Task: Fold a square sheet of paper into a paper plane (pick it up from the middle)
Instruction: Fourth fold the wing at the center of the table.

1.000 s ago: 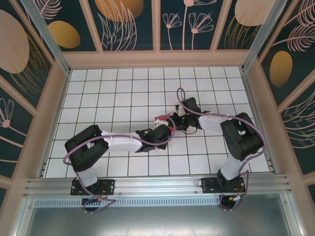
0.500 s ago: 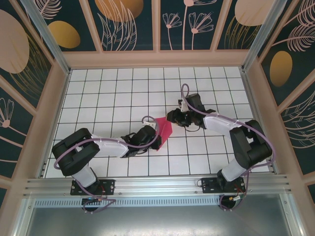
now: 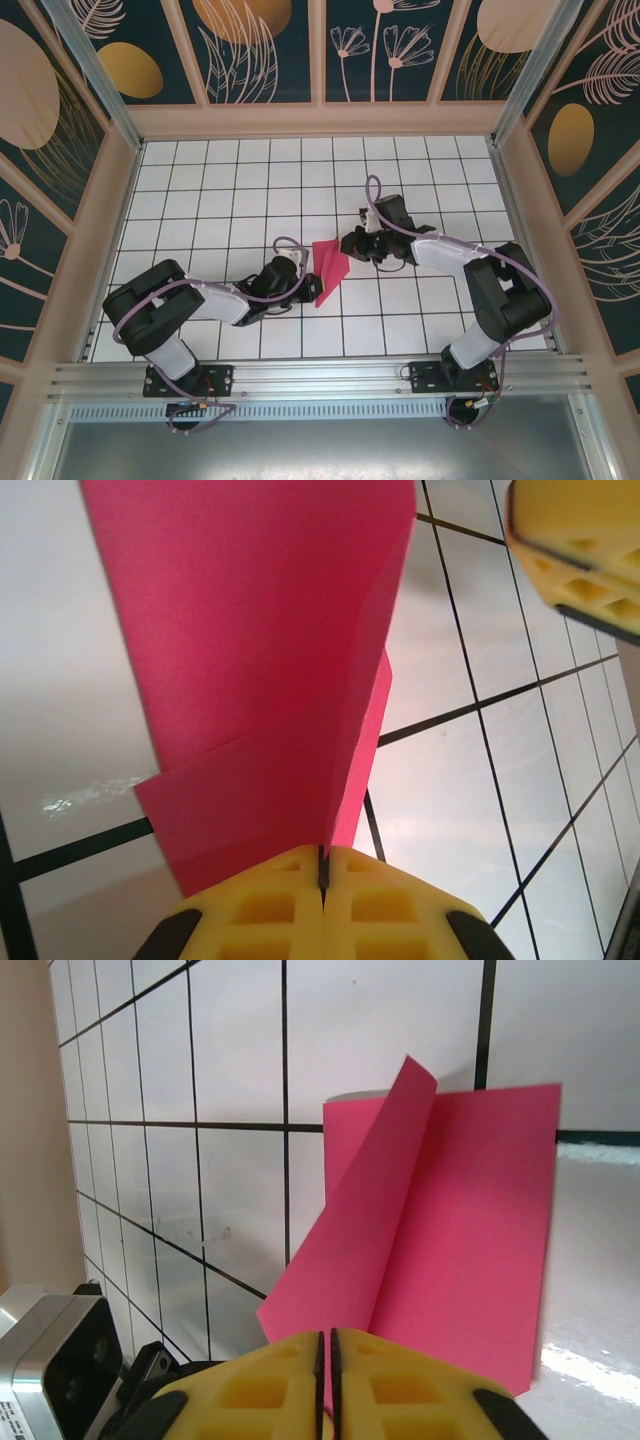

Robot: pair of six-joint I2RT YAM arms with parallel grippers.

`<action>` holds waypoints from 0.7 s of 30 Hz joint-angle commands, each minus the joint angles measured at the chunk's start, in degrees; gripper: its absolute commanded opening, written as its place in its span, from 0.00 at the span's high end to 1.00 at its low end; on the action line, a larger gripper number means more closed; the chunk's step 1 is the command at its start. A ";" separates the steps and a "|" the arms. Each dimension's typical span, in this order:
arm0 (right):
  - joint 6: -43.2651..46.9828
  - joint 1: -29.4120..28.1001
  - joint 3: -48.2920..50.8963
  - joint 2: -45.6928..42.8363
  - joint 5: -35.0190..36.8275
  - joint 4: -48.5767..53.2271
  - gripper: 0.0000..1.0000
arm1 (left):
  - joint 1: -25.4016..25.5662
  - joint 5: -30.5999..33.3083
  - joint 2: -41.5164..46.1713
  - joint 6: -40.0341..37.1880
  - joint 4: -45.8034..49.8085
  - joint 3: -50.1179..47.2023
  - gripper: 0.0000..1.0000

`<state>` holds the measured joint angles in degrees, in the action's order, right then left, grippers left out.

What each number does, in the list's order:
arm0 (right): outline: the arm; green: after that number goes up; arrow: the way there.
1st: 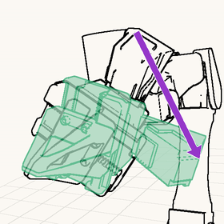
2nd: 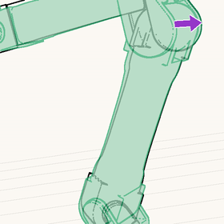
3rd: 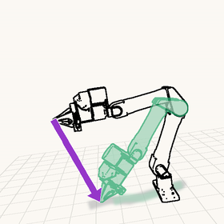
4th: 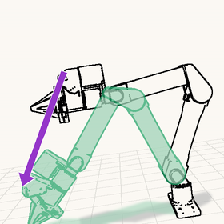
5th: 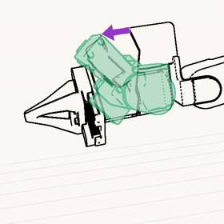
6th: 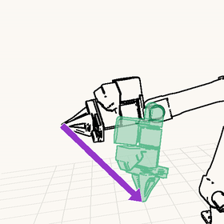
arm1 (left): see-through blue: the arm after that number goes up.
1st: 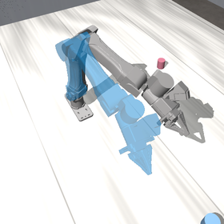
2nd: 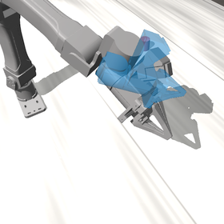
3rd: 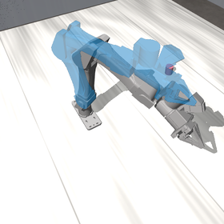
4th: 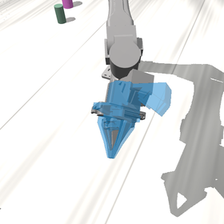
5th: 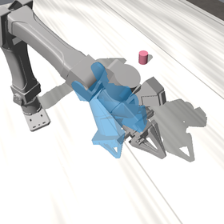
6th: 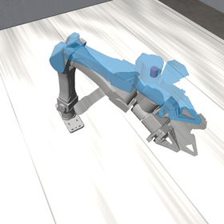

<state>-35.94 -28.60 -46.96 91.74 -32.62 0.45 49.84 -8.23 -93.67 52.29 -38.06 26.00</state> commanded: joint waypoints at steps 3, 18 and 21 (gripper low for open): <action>-0.07 -1.45 0.36 4.68 0.18 -1.06 0.93 | -0.97 -2.54 -1.25 2.67 -6.91 -1.84 0.97; 2.50 -3.56 -1.55 12.80 9.23 4.28 0.95 | -2.41 -1.79 -2.91 3.61 -6.82 -2.94 0.97; 3.20 -4.16 -2.04 13.23 10.83 5.60 0.95 | -2.83 -1.88 -2.93 3.43 -6.58 -2.98 0.97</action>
<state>-34.65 -31.79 -48.86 102.19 -27.49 1.15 47.62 -10.48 -95.92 55.24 -43.94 23.77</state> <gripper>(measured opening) 0.069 0.068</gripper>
